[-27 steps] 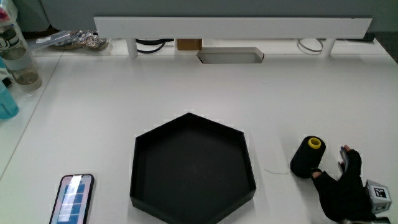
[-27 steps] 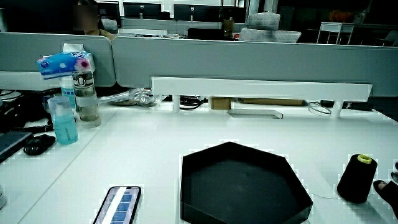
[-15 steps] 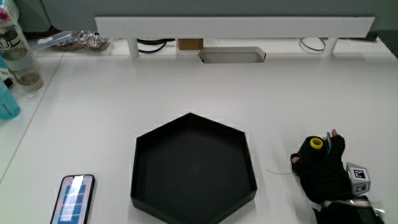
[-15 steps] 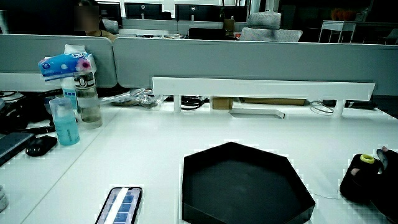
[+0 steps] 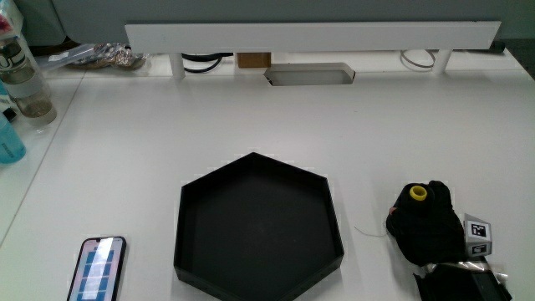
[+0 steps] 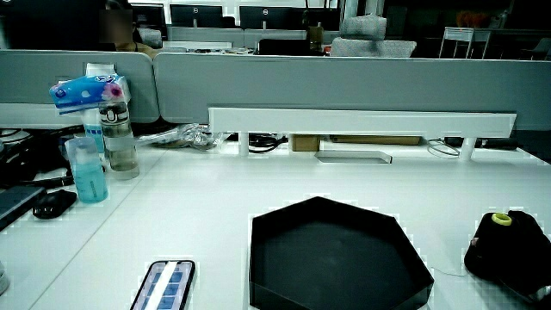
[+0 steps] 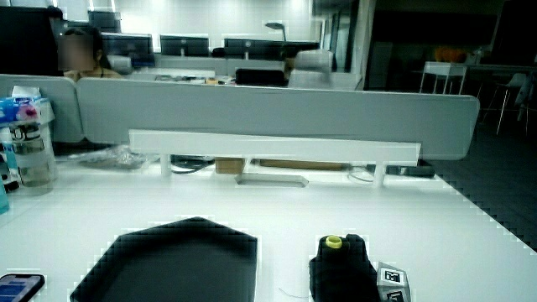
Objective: Pick sewing from desk
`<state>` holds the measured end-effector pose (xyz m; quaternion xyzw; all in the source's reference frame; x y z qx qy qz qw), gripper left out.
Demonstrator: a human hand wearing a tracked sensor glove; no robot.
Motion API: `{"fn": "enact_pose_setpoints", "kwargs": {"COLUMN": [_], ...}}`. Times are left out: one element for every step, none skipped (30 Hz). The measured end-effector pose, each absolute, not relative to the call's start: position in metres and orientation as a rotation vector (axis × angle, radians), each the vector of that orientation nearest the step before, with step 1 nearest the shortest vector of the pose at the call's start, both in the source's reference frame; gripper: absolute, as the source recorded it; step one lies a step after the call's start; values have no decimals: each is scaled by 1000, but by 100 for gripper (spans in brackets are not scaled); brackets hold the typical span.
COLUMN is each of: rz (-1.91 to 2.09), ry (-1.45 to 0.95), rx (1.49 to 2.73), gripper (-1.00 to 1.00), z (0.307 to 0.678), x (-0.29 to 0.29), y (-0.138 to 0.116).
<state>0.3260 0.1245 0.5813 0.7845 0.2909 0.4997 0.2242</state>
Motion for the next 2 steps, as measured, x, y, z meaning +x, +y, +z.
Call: {"fn": "enact_pose_setpoints", "kwargs": {"rz": [1434,1452], "ry": [785,769], "rx": [2098,2091], "gripper": [100,100], "z": [593,589], "x": [331,327], "y": [124,120]}}
